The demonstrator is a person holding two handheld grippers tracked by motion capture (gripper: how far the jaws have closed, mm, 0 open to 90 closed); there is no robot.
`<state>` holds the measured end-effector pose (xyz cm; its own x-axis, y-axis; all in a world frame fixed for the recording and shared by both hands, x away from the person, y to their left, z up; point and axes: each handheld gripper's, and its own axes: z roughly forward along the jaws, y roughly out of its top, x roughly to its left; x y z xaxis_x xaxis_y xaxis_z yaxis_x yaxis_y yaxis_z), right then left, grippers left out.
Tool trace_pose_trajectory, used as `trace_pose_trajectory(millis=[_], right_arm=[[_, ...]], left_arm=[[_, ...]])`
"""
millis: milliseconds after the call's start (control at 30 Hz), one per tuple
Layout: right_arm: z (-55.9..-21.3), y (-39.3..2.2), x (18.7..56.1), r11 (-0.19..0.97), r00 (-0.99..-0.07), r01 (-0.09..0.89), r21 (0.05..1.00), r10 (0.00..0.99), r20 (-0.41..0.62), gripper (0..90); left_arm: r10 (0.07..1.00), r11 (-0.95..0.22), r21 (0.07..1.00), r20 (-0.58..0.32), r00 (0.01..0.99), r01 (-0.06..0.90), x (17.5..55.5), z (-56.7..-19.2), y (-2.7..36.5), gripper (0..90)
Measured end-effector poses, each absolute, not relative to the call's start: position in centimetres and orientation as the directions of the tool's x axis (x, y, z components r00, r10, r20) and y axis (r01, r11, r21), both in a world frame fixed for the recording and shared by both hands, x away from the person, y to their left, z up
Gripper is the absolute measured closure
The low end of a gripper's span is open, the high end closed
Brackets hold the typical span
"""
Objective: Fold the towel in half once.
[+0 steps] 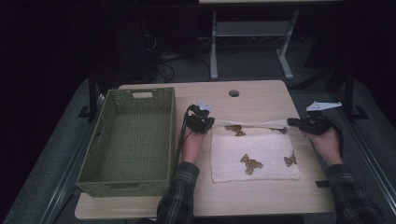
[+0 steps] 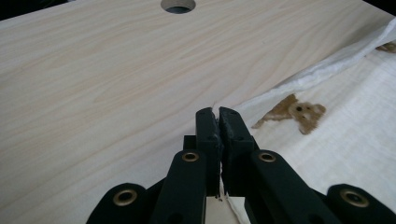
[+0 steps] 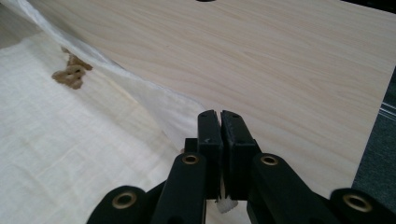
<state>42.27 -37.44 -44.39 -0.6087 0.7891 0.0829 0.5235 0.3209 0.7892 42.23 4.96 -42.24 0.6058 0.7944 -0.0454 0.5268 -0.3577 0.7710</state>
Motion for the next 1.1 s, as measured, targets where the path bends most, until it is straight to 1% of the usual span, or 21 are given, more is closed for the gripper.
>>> trace_pose_trajectory(millis=[167, 367, 500, 567, 700, 900, 1100], right_arm=[[-44.6, -37.6, 41.0, 0.301, -0.605, 0.516, 0.802, 0.79, 0.093, 87.0], [-44.4, -37.5, 39.3, 0.312, -0.609, 0.504, 0.805, 0.789, 0.075, 87.0], [-44.1, -37.4, 38.1, 0.32, -0.619, 0.489, 0.812, 0.783, 0.064, 87.0], [-44.1, -37.4, 37.6, 0.326, -0.624, 0.484, 0.812, 0.78, 0.059, 87.0], [-44.2, -37.4, 36.7, 0.325, -0.627, 0.495, 0.806, 0.776, 0.072, 87.0], [-44.2, -37.6, 35.4, 0.316, -0.623, 0.504, 0.804, 0.778, 0.085, 86.9], [-44.3, -38.0, 34.0, 0.312, -0.627, 0.501, 0.807, 0.774, 0.09, 86.9]], left_arm=[[0.785, -0.374, 0.772, -0.031, 0.618, 0.514, 41.2, -42.0, 4.9, 87.2], [0.783, -0.369, 0.784, -0.026, 0.621, 0.499, 39.9, -41.9, 5.2, 87.4], [0.782, -0.361, 0.775, -0.051, 0.621, 0.519, 39.1, -42.2, 5.3, 87.4], [0.781, -0.373, 0.772, -0.039, 0.623, 0.516, 38.6, -42.3, 5.3, 87.4], [0.77, -0.387, 0.769, -0.035, 0.637, 0.509, 37.5, -42.5, 5.2, 87.4], [0.777, -0.363, 0.78, -0.049, 0.628, 0.51, 36.2, -42.7, 5.7, 87.4], [0.768, -0.383, 0.78, -0.029, 0.64, 0.494, 34.6, -42.5, 5.6, 87.5]])
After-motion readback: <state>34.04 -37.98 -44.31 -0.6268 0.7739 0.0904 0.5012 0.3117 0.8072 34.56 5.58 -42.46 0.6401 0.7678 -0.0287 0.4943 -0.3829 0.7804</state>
